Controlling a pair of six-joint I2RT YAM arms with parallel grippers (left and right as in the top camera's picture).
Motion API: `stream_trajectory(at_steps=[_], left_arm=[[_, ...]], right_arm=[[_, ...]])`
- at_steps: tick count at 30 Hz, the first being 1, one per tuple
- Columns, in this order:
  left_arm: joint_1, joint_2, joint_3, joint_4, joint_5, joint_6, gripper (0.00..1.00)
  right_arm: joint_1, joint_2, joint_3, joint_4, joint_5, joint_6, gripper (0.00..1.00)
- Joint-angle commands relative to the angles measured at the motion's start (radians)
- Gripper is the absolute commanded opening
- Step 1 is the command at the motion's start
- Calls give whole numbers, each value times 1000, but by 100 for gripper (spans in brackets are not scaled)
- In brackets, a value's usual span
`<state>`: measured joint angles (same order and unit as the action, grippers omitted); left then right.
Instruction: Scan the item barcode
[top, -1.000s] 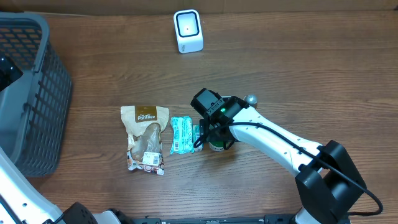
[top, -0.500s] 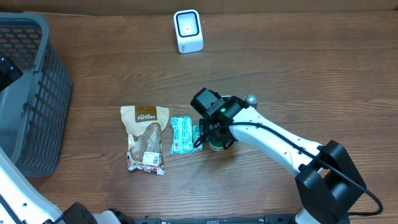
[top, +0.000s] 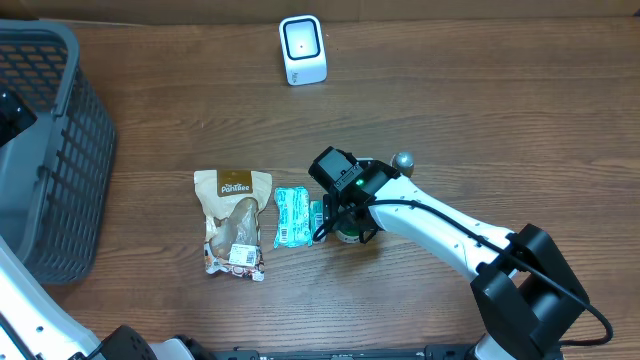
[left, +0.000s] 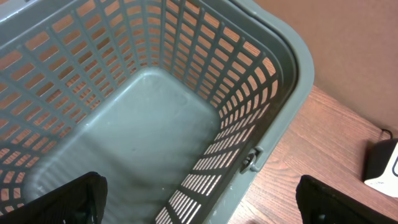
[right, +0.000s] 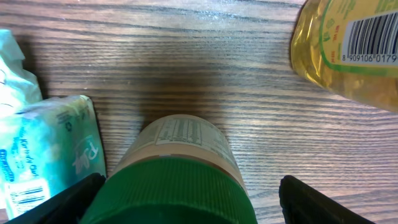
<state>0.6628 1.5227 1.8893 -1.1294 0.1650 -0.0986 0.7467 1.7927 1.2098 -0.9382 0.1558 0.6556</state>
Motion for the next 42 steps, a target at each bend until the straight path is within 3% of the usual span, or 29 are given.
stream_trajectory(at_steps=[1,10,16,23,25,33,42], left_arm=[[-2,4,-6,3,11,-6,99],[-2,4,-6,3,11,-6,100],[-2,4,-6,3,11,-6,100],[-2,4,-6,3,11,-6,100],[-2,4,-6,3,11,-6,99],[-2,4,-6,3,11,-6,100],[-2,4,-6,3,11,-6,100]], right_arm=[[-2,3,-31,16,0,10,86],[-2,3,-46,50,1,10,84],[-2,3,-46,44,1,9,67],[-2,3,-46,41,1,9,68],[-2,3,-46,45,1,9,78],[-2,3,-55,59,8,11,81],[-2,3,-82,100,9,208,81]])
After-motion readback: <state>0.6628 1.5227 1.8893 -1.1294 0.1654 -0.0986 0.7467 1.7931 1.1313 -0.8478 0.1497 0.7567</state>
